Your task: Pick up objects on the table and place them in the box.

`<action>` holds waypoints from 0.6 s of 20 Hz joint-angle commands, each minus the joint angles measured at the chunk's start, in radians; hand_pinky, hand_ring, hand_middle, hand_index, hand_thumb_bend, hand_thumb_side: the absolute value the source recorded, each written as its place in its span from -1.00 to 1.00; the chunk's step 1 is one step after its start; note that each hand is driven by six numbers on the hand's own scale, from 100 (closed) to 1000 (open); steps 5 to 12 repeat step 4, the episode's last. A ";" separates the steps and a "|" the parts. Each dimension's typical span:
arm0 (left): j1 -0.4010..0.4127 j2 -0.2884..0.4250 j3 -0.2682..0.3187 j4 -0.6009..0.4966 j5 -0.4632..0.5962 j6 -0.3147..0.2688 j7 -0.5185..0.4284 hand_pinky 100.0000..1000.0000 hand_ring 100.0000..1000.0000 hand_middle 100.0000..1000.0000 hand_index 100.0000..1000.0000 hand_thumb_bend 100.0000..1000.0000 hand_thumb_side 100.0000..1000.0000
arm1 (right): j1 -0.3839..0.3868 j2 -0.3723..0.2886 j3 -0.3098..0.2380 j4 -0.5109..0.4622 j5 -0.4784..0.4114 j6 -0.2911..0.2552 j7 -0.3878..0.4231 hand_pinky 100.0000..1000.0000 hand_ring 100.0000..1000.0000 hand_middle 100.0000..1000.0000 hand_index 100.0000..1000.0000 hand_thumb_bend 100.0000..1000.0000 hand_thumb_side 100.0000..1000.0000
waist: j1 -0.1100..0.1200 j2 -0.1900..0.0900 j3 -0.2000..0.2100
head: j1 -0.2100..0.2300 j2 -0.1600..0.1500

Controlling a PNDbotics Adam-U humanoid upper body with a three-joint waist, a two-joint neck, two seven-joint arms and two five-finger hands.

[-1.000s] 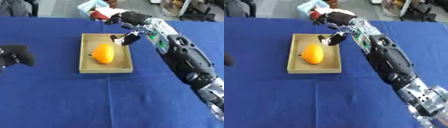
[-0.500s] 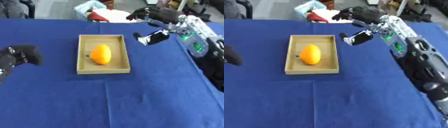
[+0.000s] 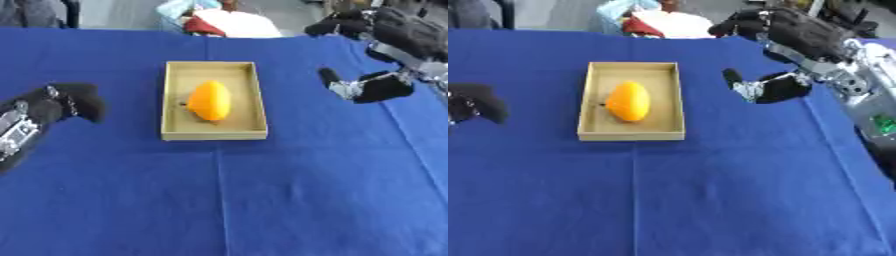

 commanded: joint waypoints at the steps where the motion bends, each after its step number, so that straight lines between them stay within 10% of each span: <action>1: 0.002 0.010 0.015 -0.006 -0.012 0.000 0.005 0.37 0.40 0.32 0.74 -1.00 0.93 | 0.028 -0.037 -0.040 -0.054 -0.009 0.020 -0.017 0.62 0.50 0.47 0.83 -1.00 -0.46 | 0.002 -0.020 -0.004 | 0.025 0.030; 12: 0.009 0.008 0.016 -0.002 -0.020 0.001 0.005 0.37 0.40 0.32 0.74 -1.00 0.94 | 0.067 -0.037 -0.057 -0.069 -0.010 0.030 -0.031 0.61 0.50 0.47 0.83 -1.00 -0.49 | 0.001 -0.021 -0.010 | 0.034 0.039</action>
